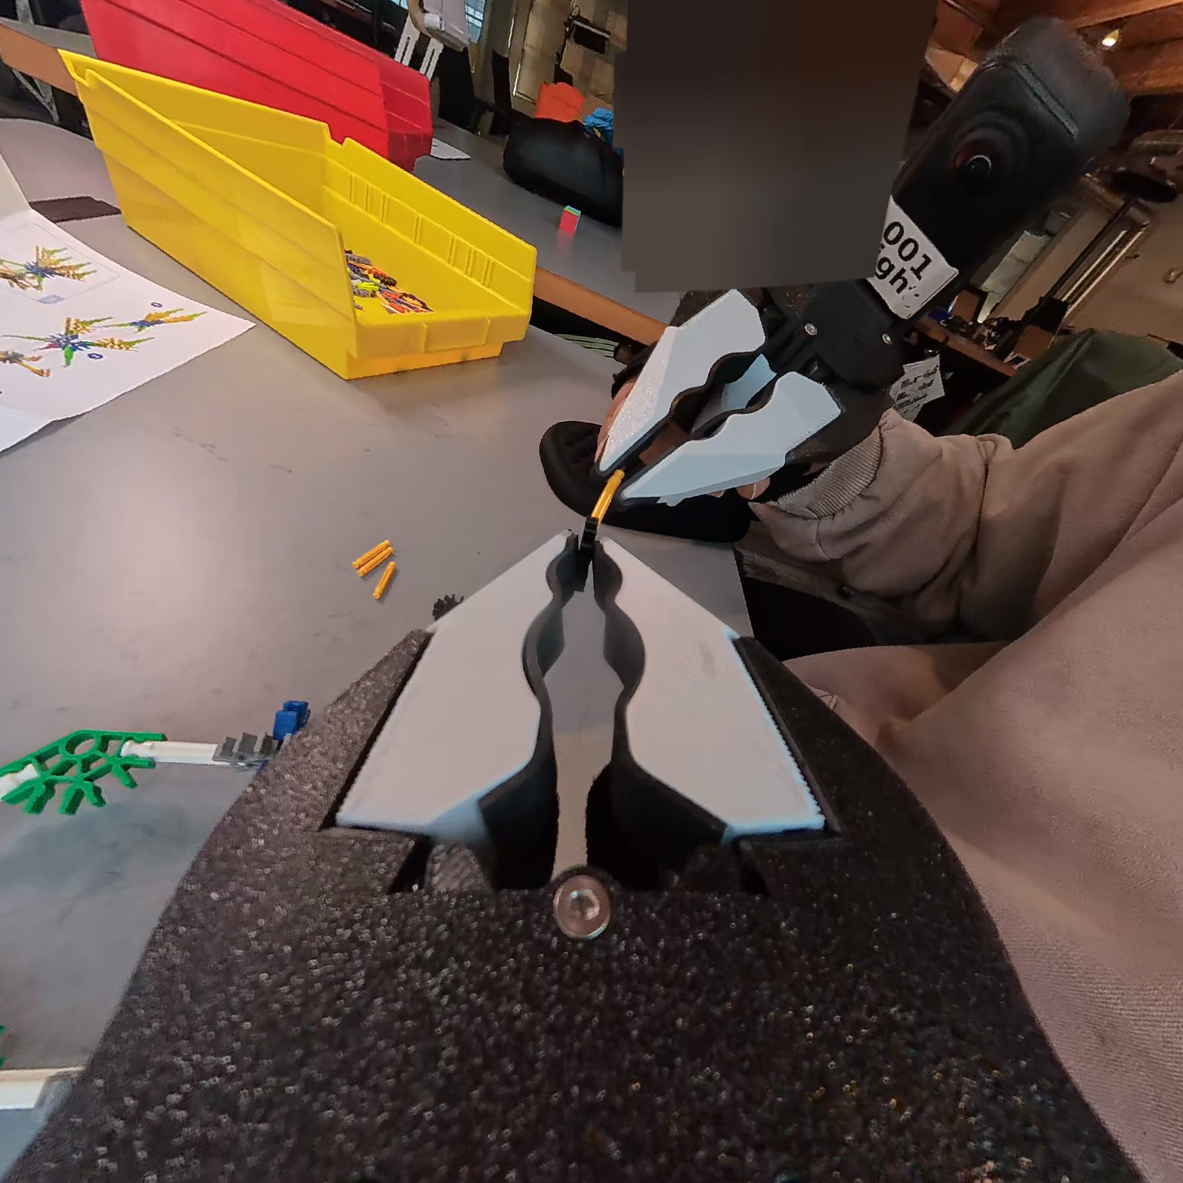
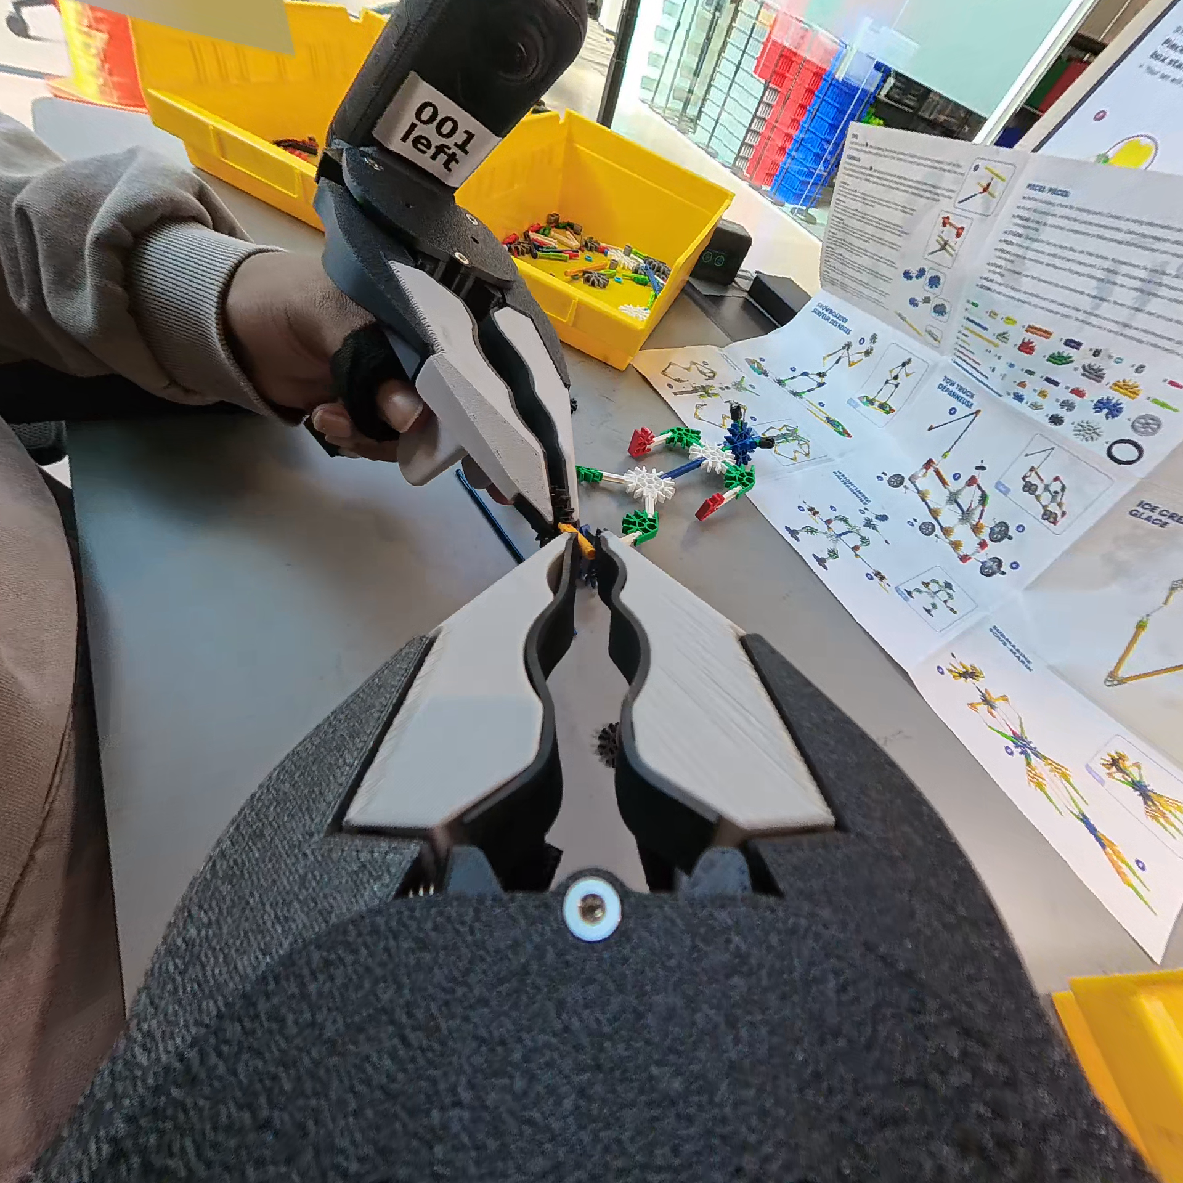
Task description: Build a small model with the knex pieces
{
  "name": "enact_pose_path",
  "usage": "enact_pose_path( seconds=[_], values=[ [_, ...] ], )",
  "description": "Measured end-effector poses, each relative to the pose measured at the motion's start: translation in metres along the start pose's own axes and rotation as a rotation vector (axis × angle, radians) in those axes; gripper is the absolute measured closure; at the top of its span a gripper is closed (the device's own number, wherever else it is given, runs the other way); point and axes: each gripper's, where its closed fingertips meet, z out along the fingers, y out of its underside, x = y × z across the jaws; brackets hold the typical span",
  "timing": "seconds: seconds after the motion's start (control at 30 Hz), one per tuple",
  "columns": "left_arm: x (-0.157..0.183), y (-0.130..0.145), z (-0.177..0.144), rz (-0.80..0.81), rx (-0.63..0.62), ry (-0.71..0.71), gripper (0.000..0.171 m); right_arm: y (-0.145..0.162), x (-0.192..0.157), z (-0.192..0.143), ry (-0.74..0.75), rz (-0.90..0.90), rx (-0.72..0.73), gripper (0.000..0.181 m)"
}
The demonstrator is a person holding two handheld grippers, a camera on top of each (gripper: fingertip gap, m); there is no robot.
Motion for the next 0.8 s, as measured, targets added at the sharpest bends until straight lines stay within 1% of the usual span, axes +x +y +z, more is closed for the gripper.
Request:
enact_pose_path(
  seconds=[0.47, 0.57, 0.6, 0.8],
  values=[
    [-0.005, 0.0, 0.0, -0.095, 0.03, -0.002, 0.17, 0.002, 0.003, 0.004, 0.158, -0.065, -0.008, 0.177],
    [-0.002, 0.001, 0.001, -0.103, 0.029, 0.019, 0.17, 0.003, 0.004, 0.004, 0.108, -0.004, 0.002, 0.174],
    [0.0, 0.0, 0.002, -0.1, 0.031, 0.026, 0.17, 0.003, 0.004, 0.003, 0.073, 0.033, 0.016, 0.171],
    [0.007, -0.007, -0.001, -0.076, 0.057, 0.056, 0.17, -0.002, 0.001, 0.003, -0.147, 0.285, 0.108, 0.169]
  ],
)
